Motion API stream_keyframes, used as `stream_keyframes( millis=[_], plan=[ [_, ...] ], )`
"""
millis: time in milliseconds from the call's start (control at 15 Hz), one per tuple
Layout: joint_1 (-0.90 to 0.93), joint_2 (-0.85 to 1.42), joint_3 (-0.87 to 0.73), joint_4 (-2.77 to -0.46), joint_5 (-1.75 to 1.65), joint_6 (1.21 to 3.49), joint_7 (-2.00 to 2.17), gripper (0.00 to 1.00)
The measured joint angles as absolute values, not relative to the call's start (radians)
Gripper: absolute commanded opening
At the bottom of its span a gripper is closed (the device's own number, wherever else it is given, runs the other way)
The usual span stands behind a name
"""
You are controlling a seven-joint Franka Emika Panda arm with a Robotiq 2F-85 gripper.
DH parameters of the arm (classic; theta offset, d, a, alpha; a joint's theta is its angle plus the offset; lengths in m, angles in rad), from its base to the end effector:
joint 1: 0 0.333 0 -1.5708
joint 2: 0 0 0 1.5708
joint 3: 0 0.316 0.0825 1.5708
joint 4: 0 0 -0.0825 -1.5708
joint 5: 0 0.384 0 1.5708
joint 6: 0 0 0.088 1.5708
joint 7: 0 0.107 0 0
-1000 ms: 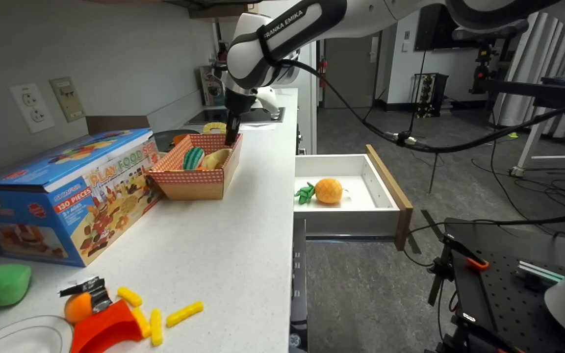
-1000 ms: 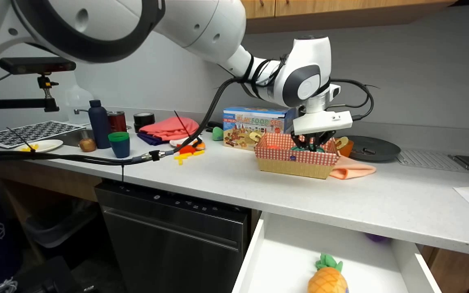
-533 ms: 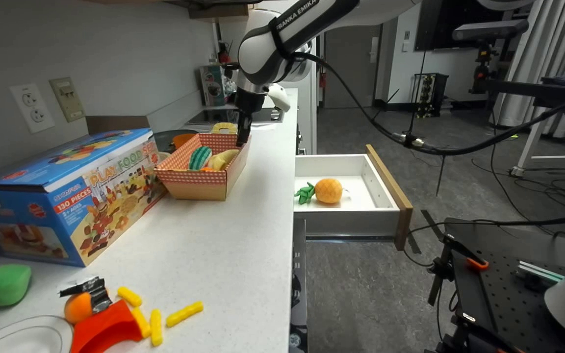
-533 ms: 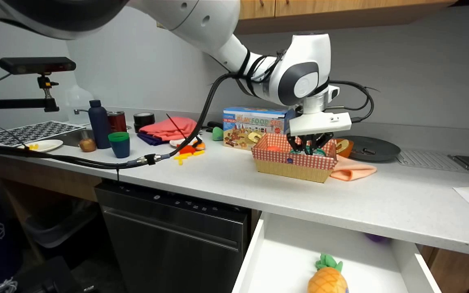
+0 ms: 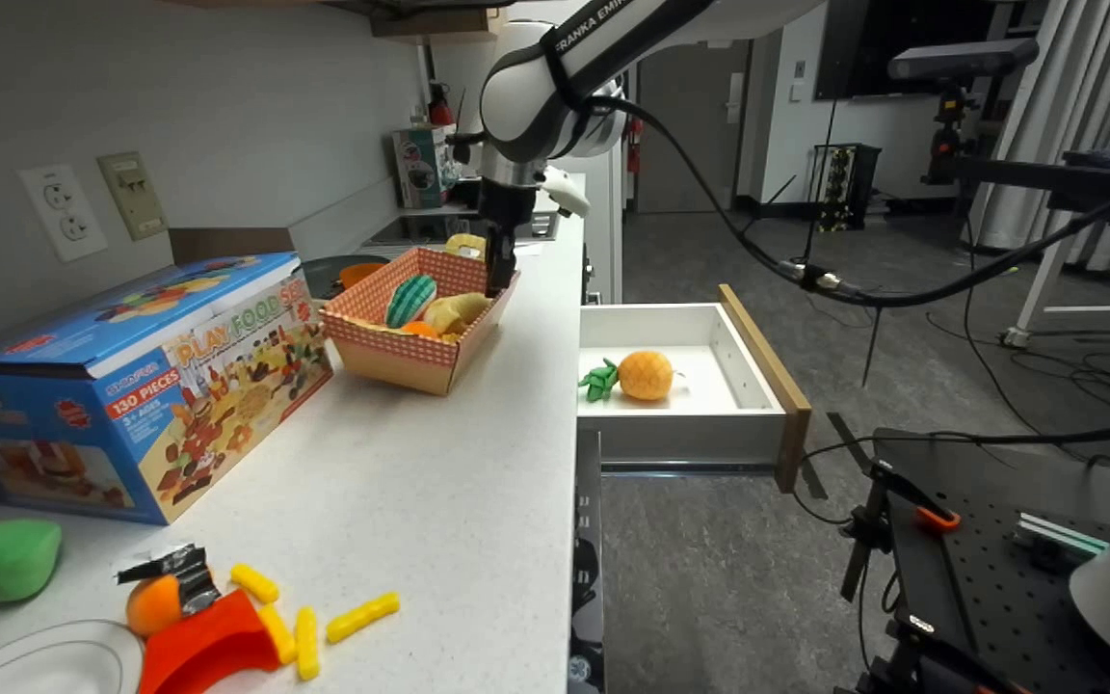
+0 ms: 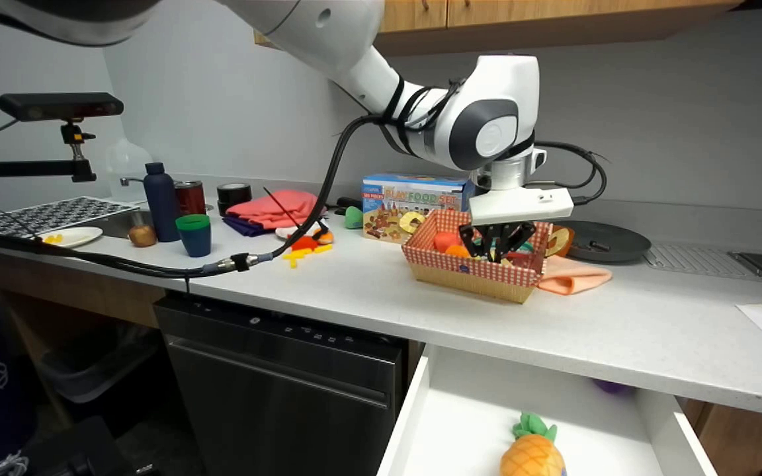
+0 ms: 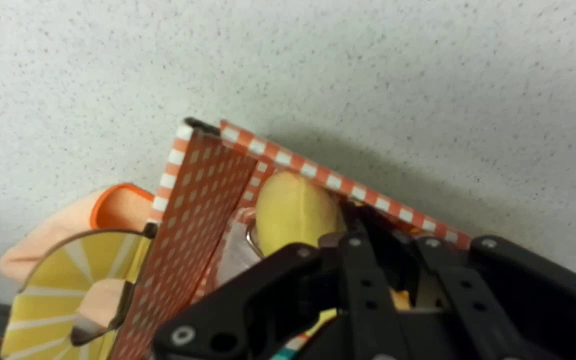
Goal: Pick up some of the fruits plush toy on the basket and put them in the drawer and close the drawer
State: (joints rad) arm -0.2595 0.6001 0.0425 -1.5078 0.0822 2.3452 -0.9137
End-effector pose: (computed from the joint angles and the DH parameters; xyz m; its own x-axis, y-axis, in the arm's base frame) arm 0.7113 -0.1613 0.3387 0.7771 0.5909 0.2165 0.5780 -0.8063 0.1260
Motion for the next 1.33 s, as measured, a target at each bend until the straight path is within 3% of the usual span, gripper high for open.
stream_keyframes(
  millis=[1200, 1267, 1333],
  plan=[
    [-0.272, 0.473, -0.006, -1.703, -0.013, 2.33, -0.986, 0.01],
    [-0.272, 0.455, -0.006, -1.713, -0.014, 2.33, -0.99, 0.31],
    [-0.272, 0.437, -0.006, -1.719, -0.014, 2.33, -0.991, 0.32]
  ],
)
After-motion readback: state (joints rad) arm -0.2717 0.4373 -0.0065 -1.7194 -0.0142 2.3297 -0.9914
